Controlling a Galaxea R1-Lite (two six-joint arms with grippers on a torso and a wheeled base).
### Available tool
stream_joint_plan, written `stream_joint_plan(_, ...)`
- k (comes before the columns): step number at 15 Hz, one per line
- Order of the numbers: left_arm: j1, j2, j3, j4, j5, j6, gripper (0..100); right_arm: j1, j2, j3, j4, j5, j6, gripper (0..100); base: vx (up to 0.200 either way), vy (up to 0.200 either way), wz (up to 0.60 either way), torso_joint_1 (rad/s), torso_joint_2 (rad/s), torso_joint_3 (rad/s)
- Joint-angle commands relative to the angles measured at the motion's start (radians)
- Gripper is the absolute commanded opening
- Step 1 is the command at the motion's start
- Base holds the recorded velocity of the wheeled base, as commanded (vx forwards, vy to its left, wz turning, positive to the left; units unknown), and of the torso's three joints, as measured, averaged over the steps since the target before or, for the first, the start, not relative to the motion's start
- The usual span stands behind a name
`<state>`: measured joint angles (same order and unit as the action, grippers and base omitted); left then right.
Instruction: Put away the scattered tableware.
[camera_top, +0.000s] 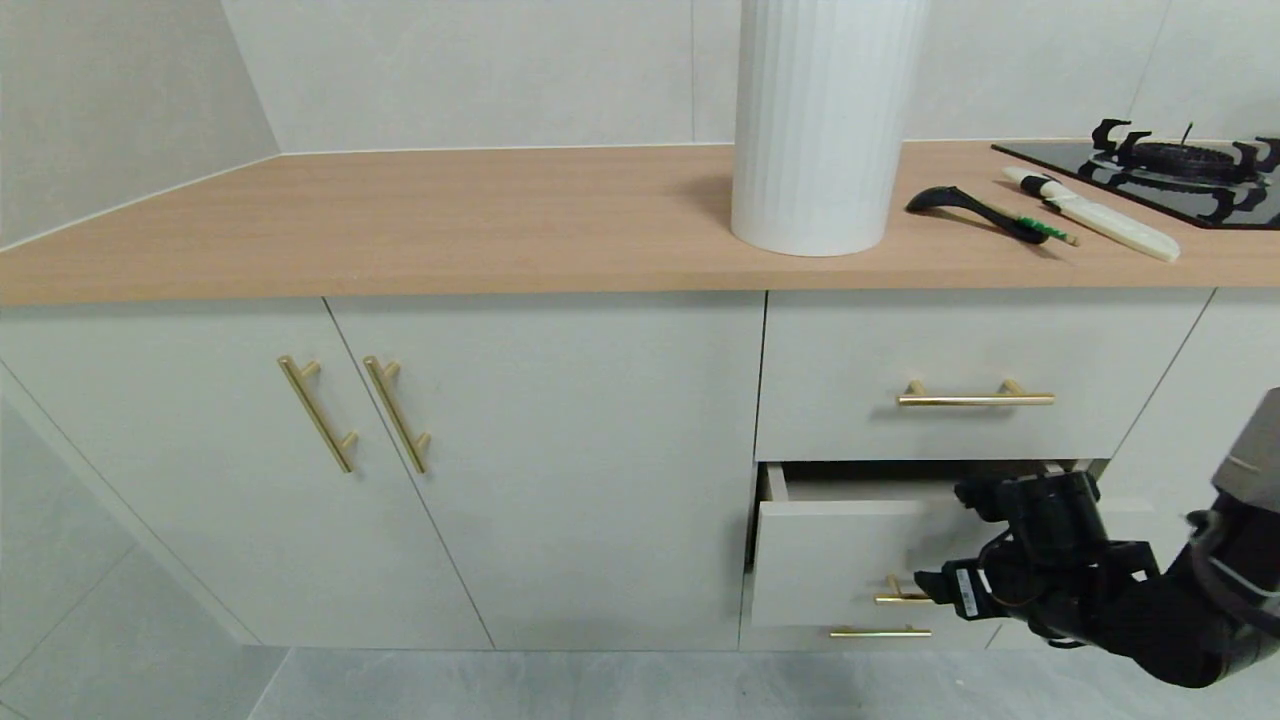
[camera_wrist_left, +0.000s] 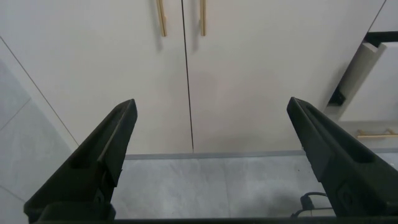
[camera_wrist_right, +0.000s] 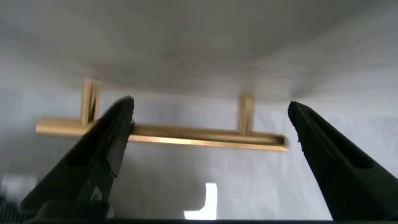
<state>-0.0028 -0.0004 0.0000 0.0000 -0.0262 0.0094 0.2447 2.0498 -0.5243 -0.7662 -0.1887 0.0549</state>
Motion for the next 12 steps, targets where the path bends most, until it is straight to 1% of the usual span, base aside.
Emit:
stream_joint_plan(1,0.0,0.0,0.0,0.0,0.0,0.0,100,0.001,-0.272,-0.025,0.163,0.046,0.003,100,0.0,0.0,0.0,0.0,0.0,0.0)
stream_joint_plan(2,0.0,0.0,0.0,0.0,0.0,0.0,100,0.008,-0.369,-0.051,0.261,0.049,0.003,100,0.0,0.0,0.0,0.0,0.0,0.0)
stream_joint_plan(4,0.0,0.0,0.0,0.0,0.0,0.0,100,0.038,-0.433,-0.057,0.285,0.048,0.005,100,0.0,0.0,0.0,0.0,0.0,0.0)
stream_joint_plan(6,0.0,0.0,0.0,0.0,0.0,0.0,100,0.073,-0.433,-0.057,0.28,0.041,0.011,100,0.0,0.0,0.0,0.0,0.0,0.0)
stream_joint_plan(8,0.0,0.0,0.0,0.0,0.0,0.0,100,0.074,-0.399,-0.057,0.252,0.041,0.013,100,0.0,0.0,0.0,0.0,0.0,0.0)
stream_joint_plan(10,0.0,0.0,0.0,0.0,0.0,0.0,100,0.074,-0.3,-0.049,0.127,0.02,0.052,100,0.0,0.0,0.0,0.0,0.0,0.0)
stream_joint_plan(12,0.0,0.0,0.0,0.0,0.0,0.0,100,0.074,-0.214,-0.049,0.028,-0.032,0.063,100,0.0,0.0,0.0,0.0,0.0,0.0)
